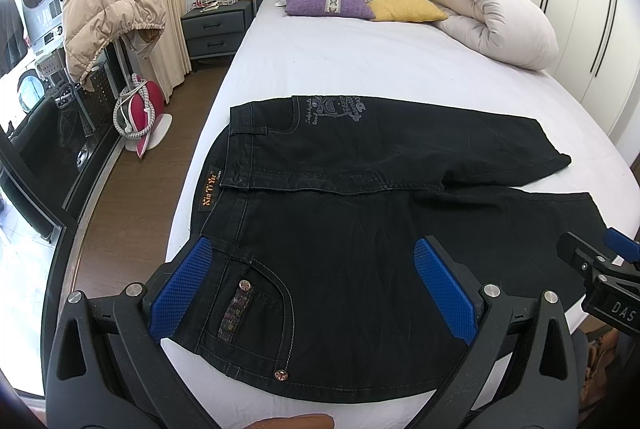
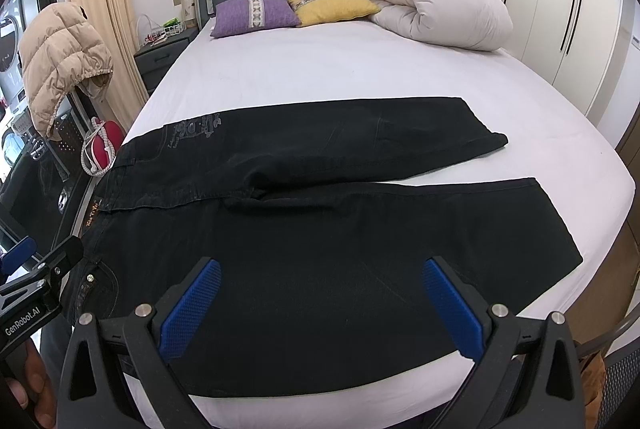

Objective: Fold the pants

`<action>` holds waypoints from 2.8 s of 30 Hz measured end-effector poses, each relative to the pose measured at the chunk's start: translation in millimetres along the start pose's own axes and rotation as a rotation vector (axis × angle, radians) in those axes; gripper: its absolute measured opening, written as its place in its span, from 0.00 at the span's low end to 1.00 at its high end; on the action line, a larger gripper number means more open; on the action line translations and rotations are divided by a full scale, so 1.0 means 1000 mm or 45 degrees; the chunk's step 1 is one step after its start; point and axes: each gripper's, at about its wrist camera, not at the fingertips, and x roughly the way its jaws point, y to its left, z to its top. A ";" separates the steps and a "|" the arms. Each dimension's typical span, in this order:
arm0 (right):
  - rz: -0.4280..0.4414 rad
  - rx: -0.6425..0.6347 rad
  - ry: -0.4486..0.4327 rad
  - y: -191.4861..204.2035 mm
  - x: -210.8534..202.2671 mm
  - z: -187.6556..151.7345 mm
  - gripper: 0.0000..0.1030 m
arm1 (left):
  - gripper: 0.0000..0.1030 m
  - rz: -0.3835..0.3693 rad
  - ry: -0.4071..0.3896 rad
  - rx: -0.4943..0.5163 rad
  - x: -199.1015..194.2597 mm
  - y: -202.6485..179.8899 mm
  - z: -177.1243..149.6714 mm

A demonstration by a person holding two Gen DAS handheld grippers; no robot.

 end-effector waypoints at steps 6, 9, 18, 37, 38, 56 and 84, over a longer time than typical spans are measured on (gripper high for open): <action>0.001 0.002 0.009 -0.001 0.000 0.001 1.00 | 1.00 0.001 0.000 0.000 0.000 0.000 -0.001; 0.001 0.001 0.017 -0.001 0.000 0.001 1.00 | 1.00 0.002 0.001 -0.001 0.000 0.000 -0.002; -0.002 -0.002 0.025 -0.001 0.000 0.002 1.00 | 1.00 0.010 0.009 -0.006 0.002 0.000 -0.006; -0.001 -0.013 0.039 0.001 0.004 0.003 1.00 | 1.00 0.012 0.021 -0.013 0.003 0.002 -0.007; -0.001 -0.012 0.038 0.001 0.004 0.003 1.00 | 1.00 0.011 0.019 -0.013 0.003 0.002 -0.006; 0.000 -0.010 0.038 0.000 0.004 0.002 1.00 | 1.00 0.011 0.022 -0.014 0.004 0.002 -0.006; 0.014 -0.073 0.057 0.004 0.021 0.009 1.00 | 1.00 -0.032 -0.051 0.027 0.029 0.021 0.021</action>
